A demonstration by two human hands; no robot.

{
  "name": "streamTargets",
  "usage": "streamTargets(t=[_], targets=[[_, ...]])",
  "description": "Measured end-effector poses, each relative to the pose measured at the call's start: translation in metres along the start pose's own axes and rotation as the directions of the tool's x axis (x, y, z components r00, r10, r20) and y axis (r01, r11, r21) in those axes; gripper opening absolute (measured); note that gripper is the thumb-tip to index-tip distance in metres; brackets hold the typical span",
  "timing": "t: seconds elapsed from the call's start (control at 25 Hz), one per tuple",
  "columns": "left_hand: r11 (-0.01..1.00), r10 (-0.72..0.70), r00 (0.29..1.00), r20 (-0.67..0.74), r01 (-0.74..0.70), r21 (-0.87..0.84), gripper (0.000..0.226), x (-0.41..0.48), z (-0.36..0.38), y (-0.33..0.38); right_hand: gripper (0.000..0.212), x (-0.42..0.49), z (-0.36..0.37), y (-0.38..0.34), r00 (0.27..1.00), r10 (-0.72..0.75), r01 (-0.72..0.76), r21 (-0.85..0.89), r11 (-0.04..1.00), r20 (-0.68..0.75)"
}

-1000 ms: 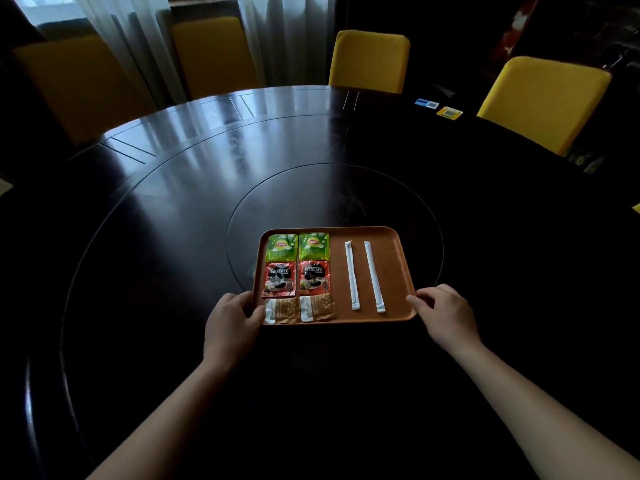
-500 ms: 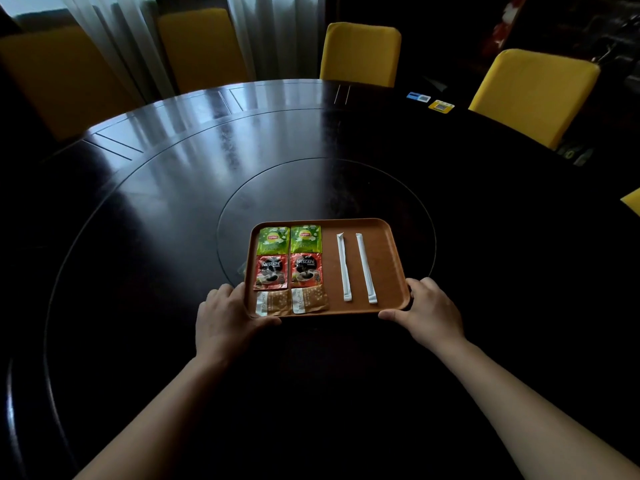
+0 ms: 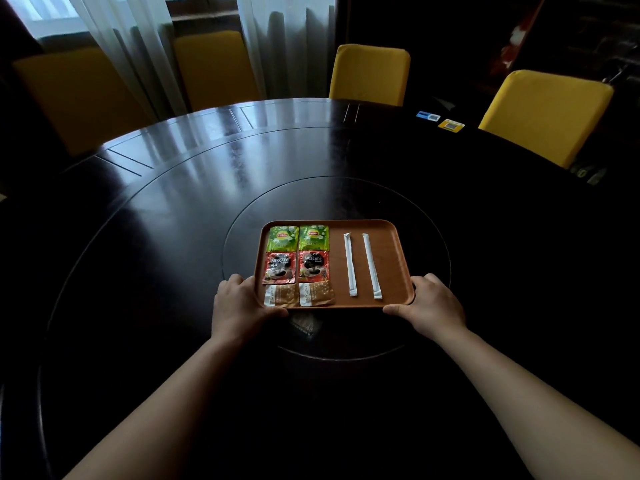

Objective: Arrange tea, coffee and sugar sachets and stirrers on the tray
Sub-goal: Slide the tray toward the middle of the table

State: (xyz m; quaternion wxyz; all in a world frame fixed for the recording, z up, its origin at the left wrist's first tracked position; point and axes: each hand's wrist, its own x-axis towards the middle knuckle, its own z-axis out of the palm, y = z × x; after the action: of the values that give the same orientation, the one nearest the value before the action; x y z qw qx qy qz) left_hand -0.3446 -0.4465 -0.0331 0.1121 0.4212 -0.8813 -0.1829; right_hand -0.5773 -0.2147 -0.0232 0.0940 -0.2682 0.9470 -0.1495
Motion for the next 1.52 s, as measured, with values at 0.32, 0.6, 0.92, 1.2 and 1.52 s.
streamTargets(t=[0.32, 0.6, 0.92, 1.2, 1.52], targets=[[1.0, -0.011, 1.0, 0.006, 0.011, -0.017, 0.07, 0.026, 0.002, 0.002, 0.055, 0.029, -0.002, -0.008, 1.0, -0.011, 0.011, 0.029, 1.0, 0.007], [1.0, -0.014, 1.0, -0.003, 0.014, 0.019, 0.069, 0.042, 0.004, 0.003, 0.053, 0.045, -0.001, -0.014, 1.0, -0.005, 0.005, 0.046, 0.999, -0.001], [1.0, -0.022, 1.0, -0.014, 0.022, 0.02, 0.068, 0.042, 0.005, 0.004, 0.055, 0.05, 0.001, -0.014, 1.0, 0.0, 0.001, 0.045, 0.999, -0.011], [0.999, -0.032, 0.999, -0.034, 0.033, 0.035, 0.069, 0.044, 0.009, 0.0, 0.053, 0.05, 0.003, -0.012, 1.0, -0.001, 0.002, 0.06, 0.998, -0.02], [0.997, -0.07, 0.998, 0.008, 0.07, -0.011, 0.079, 0.005, 0.009, 0.011, 0.067, 0.041, -0.006, -0.013, 0.998, 0.035, -0.034, -0.004, 0.999, 0.045]])
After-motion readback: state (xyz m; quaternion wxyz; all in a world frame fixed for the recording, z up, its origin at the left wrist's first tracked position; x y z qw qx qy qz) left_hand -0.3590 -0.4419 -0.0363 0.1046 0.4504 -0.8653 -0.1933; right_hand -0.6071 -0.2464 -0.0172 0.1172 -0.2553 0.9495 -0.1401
